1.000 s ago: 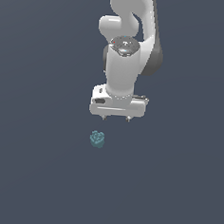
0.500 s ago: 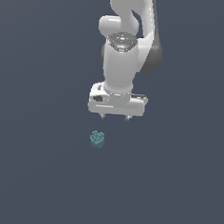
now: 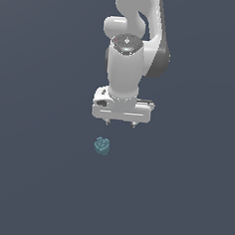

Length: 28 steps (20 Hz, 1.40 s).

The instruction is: Pick up the object and move it to a goal position.

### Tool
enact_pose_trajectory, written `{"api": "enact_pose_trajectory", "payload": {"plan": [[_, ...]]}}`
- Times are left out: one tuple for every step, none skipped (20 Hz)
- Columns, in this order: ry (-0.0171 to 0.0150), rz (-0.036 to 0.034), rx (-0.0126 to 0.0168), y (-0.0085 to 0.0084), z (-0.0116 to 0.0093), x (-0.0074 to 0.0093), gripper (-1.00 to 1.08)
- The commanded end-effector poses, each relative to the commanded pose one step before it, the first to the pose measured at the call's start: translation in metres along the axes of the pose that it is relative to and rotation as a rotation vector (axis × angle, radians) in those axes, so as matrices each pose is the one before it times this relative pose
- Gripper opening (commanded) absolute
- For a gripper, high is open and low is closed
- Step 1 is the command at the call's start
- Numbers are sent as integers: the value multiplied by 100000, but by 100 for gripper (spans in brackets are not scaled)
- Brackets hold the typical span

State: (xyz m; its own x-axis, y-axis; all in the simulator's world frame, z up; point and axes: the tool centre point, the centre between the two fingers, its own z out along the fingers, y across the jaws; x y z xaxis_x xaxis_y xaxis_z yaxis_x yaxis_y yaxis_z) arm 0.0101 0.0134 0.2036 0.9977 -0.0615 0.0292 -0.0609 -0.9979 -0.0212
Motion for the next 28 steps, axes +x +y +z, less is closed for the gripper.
{"api": "enact_pose_trajectory", "payload": {"plan": [[-112, 2480, 58, 124, 185, 58, 100], [-51, 1331, 28, 62, 97, 35, 100], [-56, 1470, 29, 68, 107, 39, 100], [-60, 1625, 32, 75, 116, 44, 100], [-65, 1773, 33, 82, 126, 50, 100], [-69, 1908, 33, 87, 135, 55, 100], [-74, 2055, 31, 93, 146, 60, 100], [-79, 2205, 28, 99, 157, 67, 100], [-83, 2353, 25, 105, 168, 73, 100], [-87, 2507, 22, 111, 178, 80, 100], [-90, 2660, 17, 116, 189, 87, 100], [-93, 2815, 11, 121, 200, 95, 100], [-95, 2971, 5, 127, 211, 104, 100], [-94, 3063, -3, 128, 217, 110, 100], [-90, 3064, -10, 126, 217, 114, 100], [-86, 3063, -17, 124, 217, 117, 100], [-81, 3061, -24, 121, 216, 121, 100], [-76, 3061, -31, 119, 216, 124, 100], [-71, 3059, -37, 116, 216, 127, 100], [-65, 3057, -43, 113, 215, 130, 100], [-59, 3057, -49, 110, 215, 133, 100], [-53, 3055, -54, 107, 215, 136, 100], [-46, 3053, -59, 104, 214, 139, 100], [-39, 3052, -64, 101, 214, 142, 100], [-32, 3050, -69, 98, 213, 145, 100], [-25, 3048, -73, 94, 213, 148, 100], [-18, 3048, -76, 91, 212, 151, 100], [-10, 3046, -79, 87, 212, 153, 100]]}}
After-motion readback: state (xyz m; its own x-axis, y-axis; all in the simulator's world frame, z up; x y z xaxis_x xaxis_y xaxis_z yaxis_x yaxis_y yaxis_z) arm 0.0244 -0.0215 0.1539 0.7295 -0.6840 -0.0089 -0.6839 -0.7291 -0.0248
